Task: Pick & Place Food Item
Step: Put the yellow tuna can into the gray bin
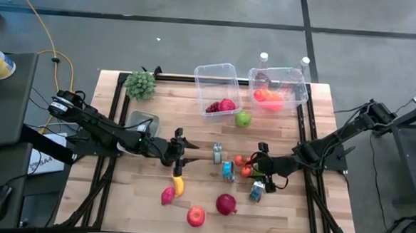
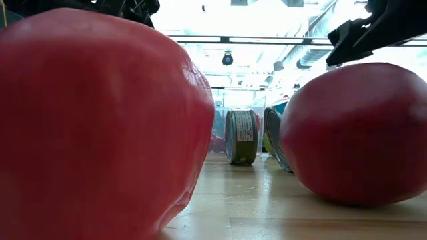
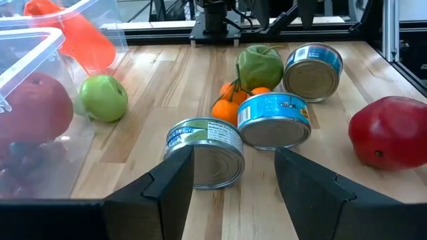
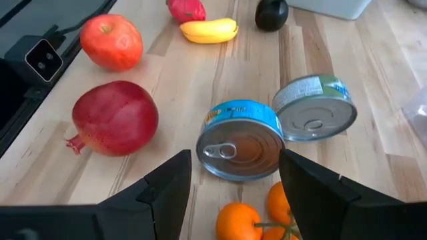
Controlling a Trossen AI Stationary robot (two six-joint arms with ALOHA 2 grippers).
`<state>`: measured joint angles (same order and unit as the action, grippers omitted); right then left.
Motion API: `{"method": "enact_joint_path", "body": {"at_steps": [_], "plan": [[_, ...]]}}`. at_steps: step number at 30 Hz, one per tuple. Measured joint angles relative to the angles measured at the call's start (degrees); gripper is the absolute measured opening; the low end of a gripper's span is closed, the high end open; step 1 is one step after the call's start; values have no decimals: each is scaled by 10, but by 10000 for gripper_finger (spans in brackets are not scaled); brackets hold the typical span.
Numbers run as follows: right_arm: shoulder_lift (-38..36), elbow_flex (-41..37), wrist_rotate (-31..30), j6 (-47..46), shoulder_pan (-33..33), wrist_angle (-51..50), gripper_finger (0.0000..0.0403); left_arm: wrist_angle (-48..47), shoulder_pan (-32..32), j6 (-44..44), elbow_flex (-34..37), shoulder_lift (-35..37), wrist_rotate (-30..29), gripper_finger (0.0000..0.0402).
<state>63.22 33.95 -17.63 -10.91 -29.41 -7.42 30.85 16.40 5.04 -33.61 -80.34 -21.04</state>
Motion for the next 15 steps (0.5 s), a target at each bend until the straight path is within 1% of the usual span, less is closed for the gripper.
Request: {"method": "enact_joint_path", "body": {"at_steps": [4,10,15], "plan": [[0,0,0,35,0,18,215,-1,0,22,0,0,1,199],[0,0,2,47,0,31,215,-16,3,43,0,0,1,199],[0,0,34,59,0,59,215,-19,3,44,0,0,1,199]]}}
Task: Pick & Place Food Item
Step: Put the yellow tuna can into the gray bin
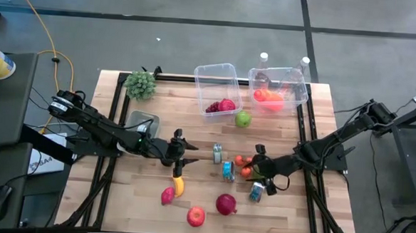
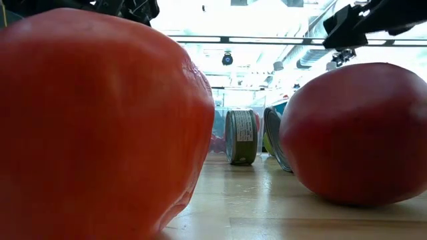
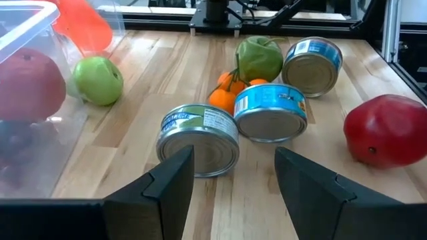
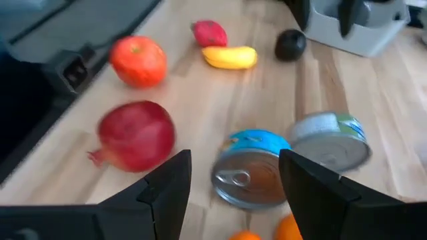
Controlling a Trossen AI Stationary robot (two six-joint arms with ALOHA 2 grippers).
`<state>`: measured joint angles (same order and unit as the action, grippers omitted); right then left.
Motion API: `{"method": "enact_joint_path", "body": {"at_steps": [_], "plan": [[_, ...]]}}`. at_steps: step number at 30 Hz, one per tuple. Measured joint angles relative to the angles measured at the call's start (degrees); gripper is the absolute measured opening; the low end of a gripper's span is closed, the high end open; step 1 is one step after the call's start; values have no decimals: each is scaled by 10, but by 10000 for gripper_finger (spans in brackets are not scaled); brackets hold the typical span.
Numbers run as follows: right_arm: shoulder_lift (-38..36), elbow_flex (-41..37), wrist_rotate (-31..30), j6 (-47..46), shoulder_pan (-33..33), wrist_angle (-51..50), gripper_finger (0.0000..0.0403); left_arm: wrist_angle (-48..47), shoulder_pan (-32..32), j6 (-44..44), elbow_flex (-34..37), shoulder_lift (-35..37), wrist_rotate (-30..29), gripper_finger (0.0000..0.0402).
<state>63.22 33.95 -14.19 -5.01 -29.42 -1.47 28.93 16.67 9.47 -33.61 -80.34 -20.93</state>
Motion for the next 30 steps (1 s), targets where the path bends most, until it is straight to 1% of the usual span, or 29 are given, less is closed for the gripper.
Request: {"method": "enact_joint_path", "body": {"at_steps": [4,14,18,21,25,30], "plan": [[0,0,11,36,-8,44,215,-8,0,9,0,0,0,199],[0,0,11,138,-17,86,215,-16,19,31,0,0,1,199],[0,0,40,174,-17,96,215,-15,28,54,0,0,2,199],[5,0,64,183,-17,104,215,-15,35,68,0,0,2,199],[22,0,95,155,-16,120,215,-15,43,93,0,0,2,199],[58,0,95,155,-7,138,215,-15,56,116,0,0,2,199]]}}
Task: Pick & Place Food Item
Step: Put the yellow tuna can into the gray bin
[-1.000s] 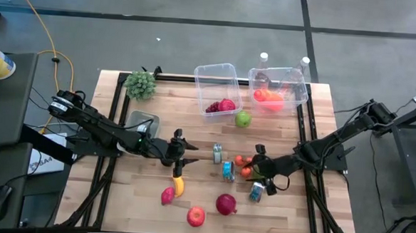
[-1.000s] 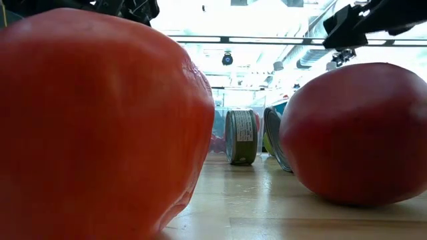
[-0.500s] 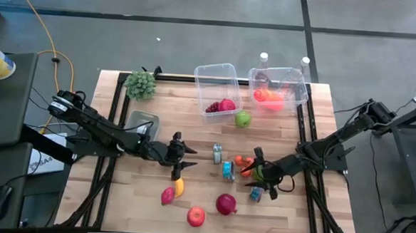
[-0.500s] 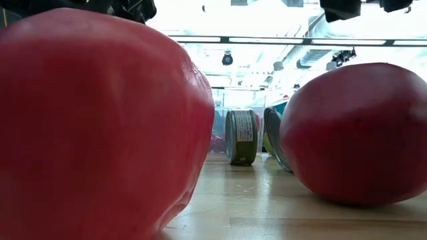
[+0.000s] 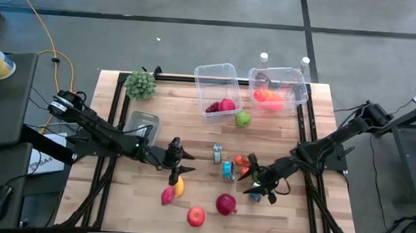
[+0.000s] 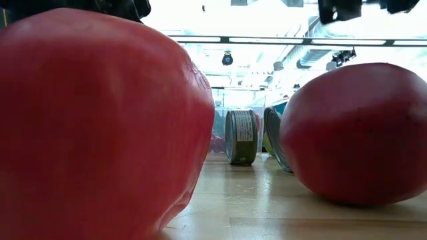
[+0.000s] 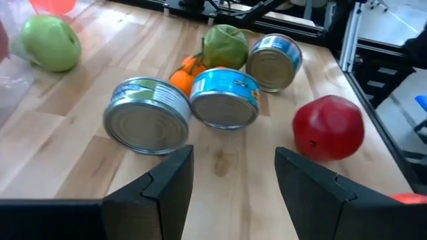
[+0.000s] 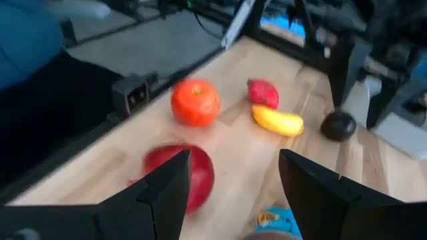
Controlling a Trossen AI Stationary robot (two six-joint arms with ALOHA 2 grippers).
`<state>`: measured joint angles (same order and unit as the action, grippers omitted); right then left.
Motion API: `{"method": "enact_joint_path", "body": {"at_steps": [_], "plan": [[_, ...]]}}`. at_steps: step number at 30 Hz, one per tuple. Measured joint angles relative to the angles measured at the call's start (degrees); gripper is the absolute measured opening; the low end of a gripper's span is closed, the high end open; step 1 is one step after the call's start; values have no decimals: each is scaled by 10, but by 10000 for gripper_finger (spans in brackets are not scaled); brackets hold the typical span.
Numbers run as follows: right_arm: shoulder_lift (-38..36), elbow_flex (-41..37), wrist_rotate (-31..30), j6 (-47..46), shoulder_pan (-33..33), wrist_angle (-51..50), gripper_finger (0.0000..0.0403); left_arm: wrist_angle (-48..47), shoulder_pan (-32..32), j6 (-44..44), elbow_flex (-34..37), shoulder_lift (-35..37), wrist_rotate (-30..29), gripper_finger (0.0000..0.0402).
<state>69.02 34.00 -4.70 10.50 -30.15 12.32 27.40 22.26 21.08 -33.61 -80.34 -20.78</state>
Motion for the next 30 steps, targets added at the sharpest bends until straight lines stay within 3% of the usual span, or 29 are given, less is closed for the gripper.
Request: {"method": "enact_joint_path", "body": {"at_steps": [8,30], "plan": [[47,0,-58,-31,2,38,215,0,27,27,0,0,0,199],[54,0,-57,-63,2,27,215,-9,64,28,0,0,-3,199]]}}
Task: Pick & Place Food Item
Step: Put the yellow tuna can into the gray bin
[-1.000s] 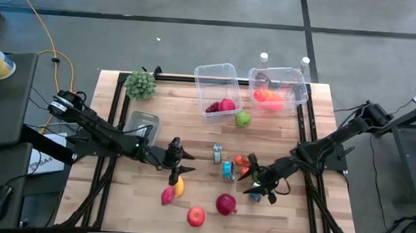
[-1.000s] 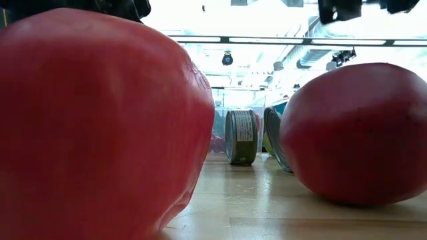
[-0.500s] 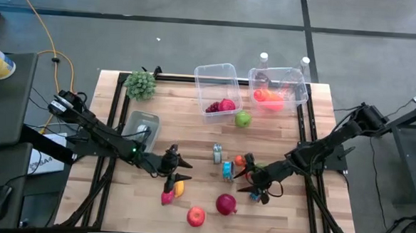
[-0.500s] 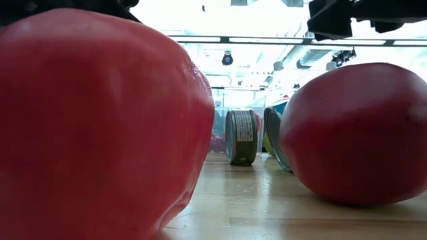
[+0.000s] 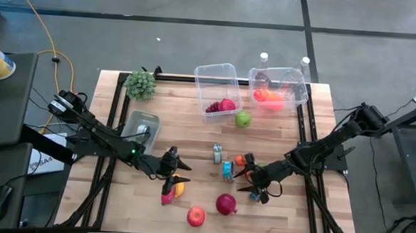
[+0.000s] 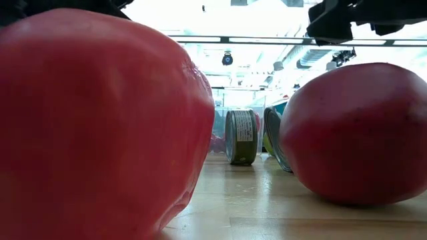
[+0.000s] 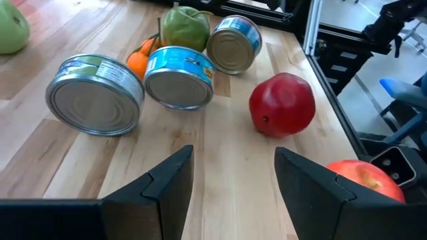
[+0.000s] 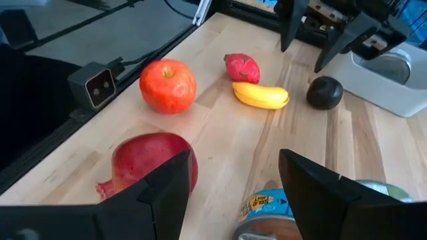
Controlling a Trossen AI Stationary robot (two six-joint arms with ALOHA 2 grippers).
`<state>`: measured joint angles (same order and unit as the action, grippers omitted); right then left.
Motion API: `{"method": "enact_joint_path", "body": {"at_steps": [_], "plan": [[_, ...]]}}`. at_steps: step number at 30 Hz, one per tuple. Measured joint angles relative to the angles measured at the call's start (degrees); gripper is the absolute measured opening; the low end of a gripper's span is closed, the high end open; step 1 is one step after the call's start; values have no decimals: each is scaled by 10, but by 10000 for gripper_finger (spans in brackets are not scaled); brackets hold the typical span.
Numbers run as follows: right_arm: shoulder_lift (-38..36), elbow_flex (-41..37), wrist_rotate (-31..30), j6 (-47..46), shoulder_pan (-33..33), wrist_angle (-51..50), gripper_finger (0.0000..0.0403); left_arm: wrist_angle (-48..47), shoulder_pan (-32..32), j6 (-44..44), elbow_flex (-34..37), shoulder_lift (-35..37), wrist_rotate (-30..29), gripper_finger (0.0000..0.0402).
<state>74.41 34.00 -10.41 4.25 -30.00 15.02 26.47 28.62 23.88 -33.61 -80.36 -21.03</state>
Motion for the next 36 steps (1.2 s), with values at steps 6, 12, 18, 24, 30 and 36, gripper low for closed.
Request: {"method": "enact_joint_path", "body": {"at_steps": [6,12,18,24,30,36], "plan": [[0,0,0,-15,0,-19,215,0,0,0,0,0,-1,199],[0,0,0,-30,-4,-62,215,1,0,5,0,0,-1,199],[-7,5,1,-52,-34,-87,215,8,0,15,0,0,-1,199],[-4,94,-11,-76,-56,-183,215,10,0,28,0,0,-1,199],[26,170,-78,-92,-75,-263,215,10,-24,104,0,0,-16,199],[66,220,-112,-90,-81,-290,215,9,-73,104,0,3,-12,199]]}}
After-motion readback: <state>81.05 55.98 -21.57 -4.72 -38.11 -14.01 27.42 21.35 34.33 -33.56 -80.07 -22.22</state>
